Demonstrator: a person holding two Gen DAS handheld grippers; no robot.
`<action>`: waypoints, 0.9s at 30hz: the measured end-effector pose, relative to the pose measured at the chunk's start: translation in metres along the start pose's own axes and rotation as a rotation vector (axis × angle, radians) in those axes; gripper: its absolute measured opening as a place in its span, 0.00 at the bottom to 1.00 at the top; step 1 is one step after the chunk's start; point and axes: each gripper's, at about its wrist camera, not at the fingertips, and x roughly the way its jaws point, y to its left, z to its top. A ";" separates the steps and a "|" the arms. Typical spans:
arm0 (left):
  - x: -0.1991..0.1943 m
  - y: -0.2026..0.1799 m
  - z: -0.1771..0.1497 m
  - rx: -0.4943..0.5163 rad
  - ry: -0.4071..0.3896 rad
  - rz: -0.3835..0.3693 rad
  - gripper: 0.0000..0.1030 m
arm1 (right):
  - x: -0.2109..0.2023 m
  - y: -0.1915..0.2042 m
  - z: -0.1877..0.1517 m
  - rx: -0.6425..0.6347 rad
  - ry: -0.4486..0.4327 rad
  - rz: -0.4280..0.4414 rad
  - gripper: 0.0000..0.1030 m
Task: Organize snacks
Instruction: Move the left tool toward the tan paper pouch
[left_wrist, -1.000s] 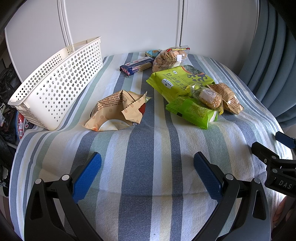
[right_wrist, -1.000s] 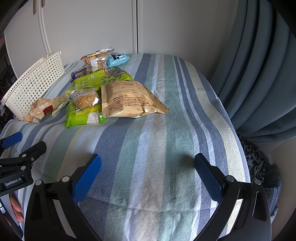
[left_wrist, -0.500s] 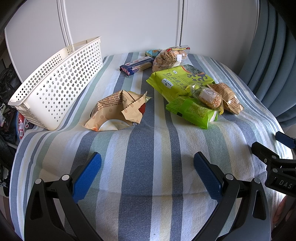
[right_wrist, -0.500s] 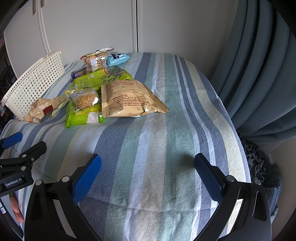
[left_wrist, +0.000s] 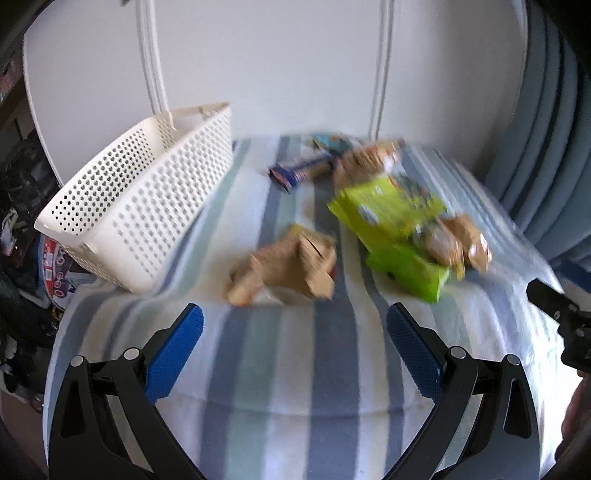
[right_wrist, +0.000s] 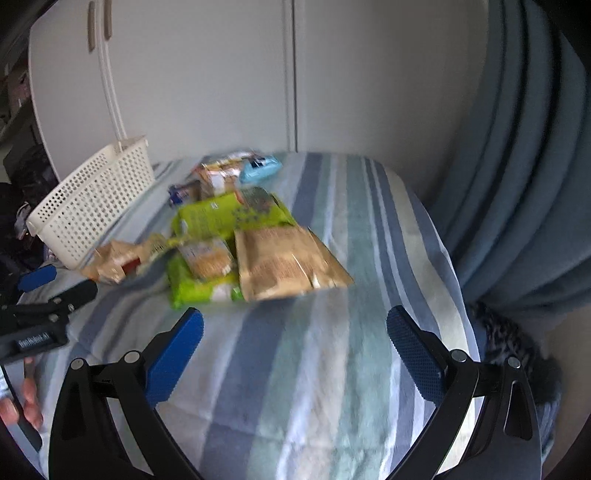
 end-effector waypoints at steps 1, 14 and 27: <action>0.000 0.006 0.004 -0.014 -0.002 -0.018 0.98 | 0.002 0.001 0.002 -0.005 -0.001 0.004 0.95; 0.032 0.041 0.038 -0.067 0.016 -0.138 0.98 | 0.033 0.005 0.021 -0.057 0.024 0.000 0.95; 0.093 0.020 0.048 -0.022 0.221 -0.223 0.98 | 0.060 -0.004 0.013 0.033 0.062 0.044 0.95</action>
